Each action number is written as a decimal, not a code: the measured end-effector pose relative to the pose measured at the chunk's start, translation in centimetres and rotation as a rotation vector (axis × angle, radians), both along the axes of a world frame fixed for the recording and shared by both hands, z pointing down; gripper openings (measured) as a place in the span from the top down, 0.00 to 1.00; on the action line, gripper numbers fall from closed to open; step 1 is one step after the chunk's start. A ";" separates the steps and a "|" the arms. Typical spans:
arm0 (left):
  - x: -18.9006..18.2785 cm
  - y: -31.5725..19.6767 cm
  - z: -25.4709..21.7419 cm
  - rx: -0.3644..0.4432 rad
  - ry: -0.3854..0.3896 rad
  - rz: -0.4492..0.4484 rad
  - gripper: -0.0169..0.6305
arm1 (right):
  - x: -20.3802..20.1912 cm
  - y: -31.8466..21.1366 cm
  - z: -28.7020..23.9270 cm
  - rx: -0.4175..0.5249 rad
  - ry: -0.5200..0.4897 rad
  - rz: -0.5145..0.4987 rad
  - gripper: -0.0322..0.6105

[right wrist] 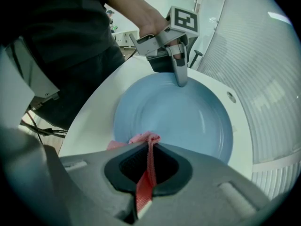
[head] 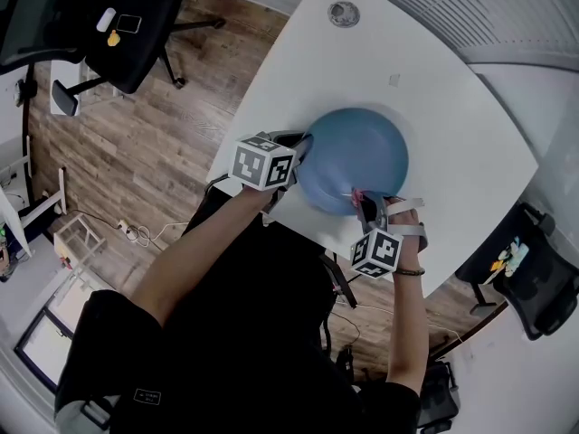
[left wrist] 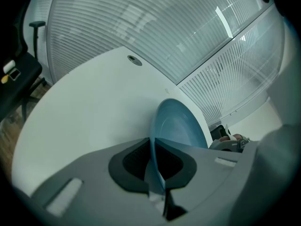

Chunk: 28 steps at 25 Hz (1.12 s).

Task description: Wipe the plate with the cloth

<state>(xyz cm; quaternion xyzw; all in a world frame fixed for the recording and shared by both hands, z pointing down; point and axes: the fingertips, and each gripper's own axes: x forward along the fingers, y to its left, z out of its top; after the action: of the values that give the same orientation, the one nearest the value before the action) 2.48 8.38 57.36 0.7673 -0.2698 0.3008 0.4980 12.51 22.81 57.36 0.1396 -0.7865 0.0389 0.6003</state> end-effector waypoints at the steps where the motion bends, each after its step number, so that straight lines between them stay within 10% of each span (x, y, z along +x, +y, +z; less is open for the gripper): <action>1: 0.0 0.0 0.0 0.000 0.000 0.003 0.95 | 0.2 -0.1 0.0 0.002 0.012 -0.018 0.93; 17: 0.2 0.1 0.0 0.007 0.004 0.060 0.95 | 6.3 -8.1 0.9 0.156 0.216 -0.325 0.93; 28: 0.2 0.0 0.0 0.002 0.014 0.070 0.94 | 1.8 -16.5 0.3 0.375 0.248 -0.640 0.93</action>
<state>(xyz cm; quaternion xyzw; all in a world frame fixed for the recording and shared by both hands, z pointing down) 2.73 8.42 57.33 0.7788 -0.2397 0.3125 0.4882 14.30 6.27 57.65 -0.0017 -0.7054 -0.3119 0.6365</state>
